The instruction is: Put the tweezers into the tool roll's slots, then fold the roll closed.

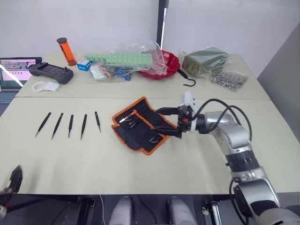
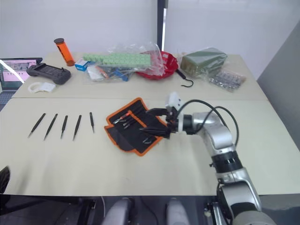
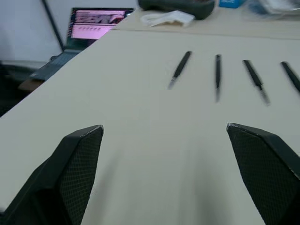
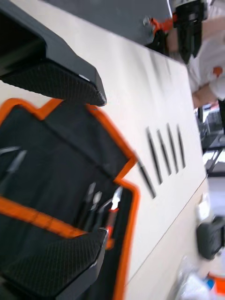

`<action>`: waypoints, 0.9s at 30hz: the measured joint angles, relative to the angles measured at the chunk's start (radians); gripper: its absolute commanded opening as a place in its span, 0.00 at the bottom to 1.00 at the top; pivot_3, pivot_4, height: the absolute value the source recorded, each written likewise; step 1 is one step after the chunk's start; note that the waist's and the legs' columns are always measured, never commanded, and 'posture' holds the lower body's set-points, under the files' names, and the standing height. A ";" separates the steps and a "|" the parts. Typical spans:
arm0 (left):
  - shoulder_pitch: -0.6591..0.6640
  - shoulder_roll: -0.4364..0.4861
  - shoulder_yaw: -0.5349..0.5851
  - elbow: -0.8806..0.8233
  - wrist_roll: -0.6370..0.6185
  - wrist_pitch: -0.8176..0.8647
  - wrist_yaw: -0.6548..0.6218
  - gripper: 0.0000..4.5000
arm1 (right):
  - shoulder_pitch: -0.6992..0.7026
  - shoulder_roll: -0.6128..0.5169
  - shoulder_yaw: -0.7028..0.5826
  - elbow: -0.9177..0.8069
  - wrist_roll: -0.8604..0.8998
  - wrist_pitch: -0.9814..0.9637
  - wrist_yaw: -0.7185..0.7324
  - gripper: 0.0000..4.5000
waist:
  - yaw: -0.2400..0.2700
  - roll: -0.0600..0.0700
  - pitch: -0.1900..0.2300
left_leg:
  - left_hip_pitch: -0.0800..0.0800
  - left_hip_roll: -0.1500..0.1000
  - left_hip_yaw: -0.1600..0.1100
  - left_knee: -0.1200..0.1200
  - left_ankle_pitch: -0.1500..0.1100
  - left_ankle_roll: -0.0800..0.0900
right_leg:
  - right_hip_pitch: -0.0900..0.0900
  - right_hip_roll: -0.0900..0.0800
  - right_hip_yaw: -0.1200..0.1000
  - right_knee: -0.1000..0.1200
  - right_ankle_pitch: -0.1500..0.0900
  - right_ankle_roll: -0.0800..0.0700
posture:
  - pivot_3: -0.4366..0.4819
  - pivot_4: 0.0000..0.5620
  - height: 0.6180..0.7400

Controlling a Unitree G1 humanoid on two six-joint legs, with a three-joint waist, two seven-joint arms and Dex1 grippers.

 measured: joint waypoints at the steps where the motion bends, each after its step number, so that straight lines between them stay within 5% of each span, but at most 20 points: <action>1: 0.023 -0.018 0.005 -0.001 0.000 -0.019 0.005 0.99 | -0.010 0.006 0.006 0.000 0.004 0.004 0.012 1.00 | 0.003 0.000 0.000 | 0.000 0.000 0.000 0.000 0.000 0.000 | 0.000 0.000 0.000 -0.001 0.000 0.000 | 0.48 0.27 1.00; 15: 0.113 -0.088 -0.013 -0.068 -0.081 -0.081 0.061 0.99 | -0.064 0.044 0.055 0.011 0.013 0.030 0.068 1.00 | 0.011 -0.001 0.000 | 0.000 0.001 0.001 0.000 -0.001 -0.001 | -0.001 0.001 0.000 -0.001 -0.001 -0.002 | 0.48 0.27 1.00; 27: -0.101 0.262 -0.062 0.088 -0.091 0.073 0.100 0.99 | -0.064 0.058 0.066 -0.125 0.001 0.092 -0.043 1.00 | 0.007 -0.001 0.000 | 0.000 0.001 0.001 -0.001 0.000 -0.001 | -0.001 0.001 0.000 0.001 -0.001 -0.002 | 0.48 0.27 1.00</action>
